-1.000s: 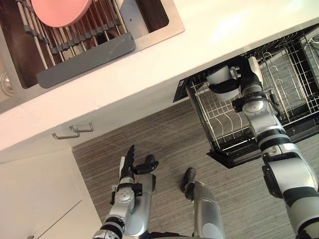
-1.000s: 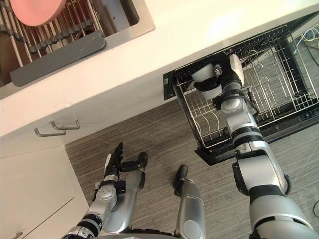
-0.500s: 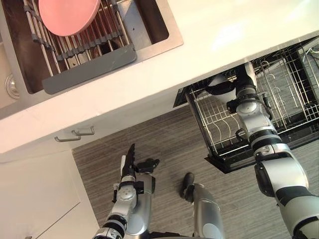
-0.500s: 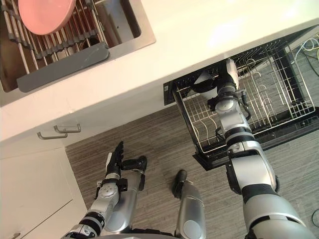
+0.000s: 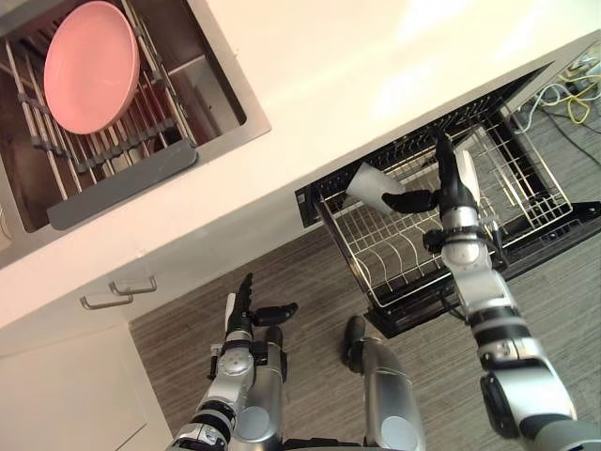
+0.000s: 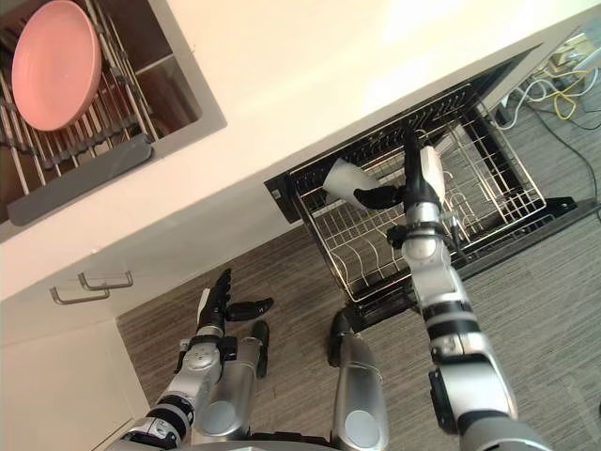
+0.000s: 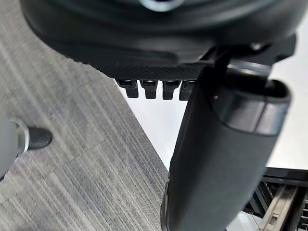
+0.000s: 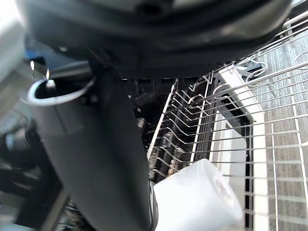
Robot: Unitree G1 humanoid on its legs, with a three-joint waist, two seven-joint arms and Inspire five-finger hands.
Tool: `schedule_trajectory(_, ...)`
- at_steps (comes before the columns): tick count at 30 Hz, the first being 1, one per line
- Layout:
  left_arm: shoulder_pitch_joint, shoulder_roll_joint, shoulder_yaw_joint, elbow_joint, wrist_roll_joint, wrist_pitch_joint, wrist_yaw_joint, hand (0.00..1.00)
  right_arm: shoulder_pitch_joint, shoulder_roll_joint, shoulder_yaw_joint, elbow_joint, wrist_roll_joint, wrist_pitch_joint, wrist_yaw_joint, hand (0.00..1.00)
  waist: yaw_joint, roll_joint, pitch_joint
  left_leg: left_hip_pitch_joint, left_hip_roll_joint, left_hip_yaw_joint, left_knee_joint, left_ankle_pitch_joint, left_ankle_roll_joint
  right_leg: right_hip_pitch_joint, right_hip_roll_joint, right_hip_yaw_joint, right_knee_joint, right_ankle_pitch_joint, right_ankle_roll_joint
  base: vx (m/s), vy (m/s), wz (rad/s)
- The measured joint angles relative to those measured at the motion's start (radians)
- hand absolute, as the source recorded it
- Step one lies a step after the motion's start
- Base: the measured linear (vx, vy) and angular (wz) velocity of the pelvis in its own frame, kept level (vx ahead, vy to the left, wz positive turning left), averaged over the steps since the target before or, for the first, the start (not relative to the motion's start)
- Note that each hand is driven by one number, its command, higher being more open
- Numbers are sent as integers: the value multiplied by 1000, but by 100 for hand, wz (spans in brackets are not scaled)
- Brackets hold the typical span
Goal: Walk over to the sink, pick up the cup, carry it to the dishwasher, place the cup inside the dishwasher, then close the dishwasher door
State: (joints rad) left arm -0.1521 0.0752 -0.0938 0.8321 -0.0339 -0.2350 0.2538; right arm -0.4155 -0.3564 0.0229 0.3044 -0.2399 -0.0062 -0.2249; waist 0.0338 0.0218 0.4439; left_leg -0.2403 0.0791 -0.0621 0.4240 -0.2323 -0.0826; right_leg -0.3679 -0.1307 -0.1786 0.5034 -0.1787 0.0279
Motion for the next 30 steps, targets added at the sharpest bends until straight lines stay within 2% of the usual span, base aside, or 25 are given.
schedule_trajectory(1,8,3,0,0,2,0,-1,100,29,14,1,-28,0,-3,0,100,-1,-5,-5,10,0,4,-12,1,0,3,0,3,-2,0,0,23,14,-14)
schedule_trajectory(5,51,32,-2,1,29,11,-23,100,184,119,2,-147,-22,-24,15,100,-16,-57,-37,46,-5,21,-79,15,-1,18,-2,11,-36,0,0,4,10,-3)
schedule_trajectory(8,97,30,-5,5,51,20,-41,100,309,169,3,-224,-28,-40,33,100,-23,-79,-60,98,-9,22,-110,21,-1,73,-3,10,-71,0,0,-7,14,4)
schedule_trajectory(10,139,30,-13,11,67,23,-49,100,416,195,2,-300,-31,-54,34,100,-26,-92,-115,116,-12,26,-139,32,-2,95,-4,8,-106,2,4,-16,7,2)
schedule_trajectory(16,185,30,-13,75,95,33,-52,100,607,272,-18,-478,-37,-110,34,100,-40,-96,-215,180,-2,38,-249,81,6,148,18,10,-208,58,8,-68,-2,-2)
schedule_trajectory(21,190,34,-14,114,113,34,-56,100,710,317,-16,-581,-24,-161,33,100,-50,-104,-258,234,1,62,-298,106,20,187,28,33,-251,91,12,-96,10,-15)
schedule_trajectory(26,193,36,-35,119,114,33,-58,100,741,317,-18,-642,-25,-195,31,100,-51,-104,-271,248,-10,66,-308,114,29,198,25,39,-254,105,12,-61,21,-4)
schedule_trajectory(30,196,34,-43,127,114,32,-58,100,739,317,-16,-644,-29,-196,27,100,-51,-98,-289,252,-13,62,-319,126,27,198,22,37,-255,110,14,-6,2,2)
